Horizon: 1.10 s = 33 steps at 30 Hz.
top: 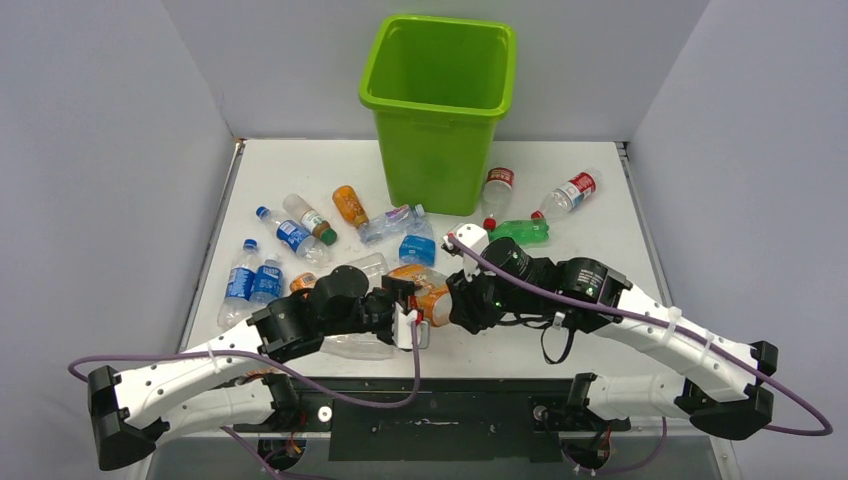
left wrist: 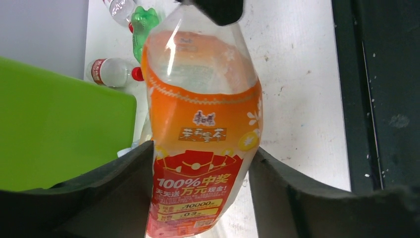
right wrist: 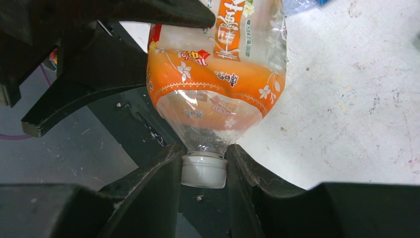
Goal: Put the plastic bottles in the bin
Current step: Pick up the plastic bottle at the center of the board.
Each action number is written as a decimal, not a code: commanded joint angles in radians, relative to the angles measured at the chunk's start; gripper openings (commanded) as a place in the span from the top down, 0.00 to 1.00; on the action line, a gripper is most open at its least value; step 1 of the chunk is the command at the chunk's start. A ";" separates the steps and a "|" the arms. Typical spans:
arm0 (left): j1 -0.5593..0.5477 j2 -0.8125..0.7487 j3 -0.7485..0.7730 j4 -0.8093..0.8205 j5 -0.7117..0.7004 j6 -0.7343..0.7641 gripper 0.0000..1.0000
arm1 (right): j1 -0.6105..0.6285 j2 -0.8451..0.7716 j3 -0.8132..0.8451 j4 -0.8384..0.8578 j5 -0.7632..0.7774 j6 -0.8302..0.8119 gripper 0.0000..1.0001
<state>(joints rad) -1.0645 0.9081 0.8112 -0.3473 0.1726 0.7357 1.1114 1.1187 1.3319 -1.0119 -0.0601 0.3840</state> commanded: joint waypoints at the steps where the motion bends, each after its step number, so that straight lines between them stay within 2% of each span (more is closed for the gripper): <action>1: 0.000 -0.027 0.000 0.134 0.029 -0.027 0.49 | 0.011 0.022 0.069 0.073 -0.078 -0.009 0.95; 2: 0.000 -0.032 -0.005 0.143 0.031 -0.032 0.54 | 0.011 0.022 0.076 0.081 -0.081 -0.013 0.91; 3: -0.001 -0.038 -0.009 0.150 0.034 -0.038 0.57 | 0.012 0.017 0.082 0.093 -0.085 -0.015 0.75; 5: -0.002 -0.055 -0.016 0.173 0.039 -0.055 0.58 | 0.014 -0.004 0.090 0.124 -0.064 -0.018 0.29; 6: -0.001 -0.068 -0.020 0.189 0.043 -0.071 0.59 | 0.014 -0.026 0.091 0.140 -0.043 -0.019 0.15; 8: 0.000 -0.095 -0.030 0.230 0.060 -0.112 0.60 | 0.016 -0.075 0.082 0.189 0.014 -0.030 0.03; 9: 0.000 -0.110 -0.038 0.261 0.063 -0.140 0.61 | 0.016 -0.112 0.065 0.222 0.046 -0.034 0.02; 11: 0.004 -0.136 -0.056 0.327 0.050 -0.215 0.61 | 0.016 -0.203 0.001 0.322 0.113 -0.046 0.07; 14: 0.023 -0.142 -0.029 0.404 0.032 -0.365 0.61 | 0.016 -0.387 -0.188 0.547 0.220 -0.016 0.09; 18: 0.055 -0.151 0.045 0.419 0.072 -0.539 0.62 | 0.016 -0.629 -0.513 0.899 0.229 0.034 0.10; 20: 0.080 -0.170 0.054 0.478 0.095 -0.631 0.60 | 0.016 -0.686 -0.569 0.955 0.226 0.040 0.10; 26: 0.153 -0.237 0.011 0.717 0.122 -0.926 0.63 | 0.016 -0.677 -0.572 0.912 0.157 0.023 0.10; 33: 0.175 -0.208 -0.079 0.992 0.164 -1.307 0.66 | 0.016 -0.618 -0.623 1.086 -0.011 0.072 0.10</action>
<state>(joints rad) -0.9001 0.6697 0.7692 0.4118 0.2890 -0.2882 1.1225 0.4667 0.7433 -0.1028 0.0418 0.4171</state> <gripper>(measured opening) 0.505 0.897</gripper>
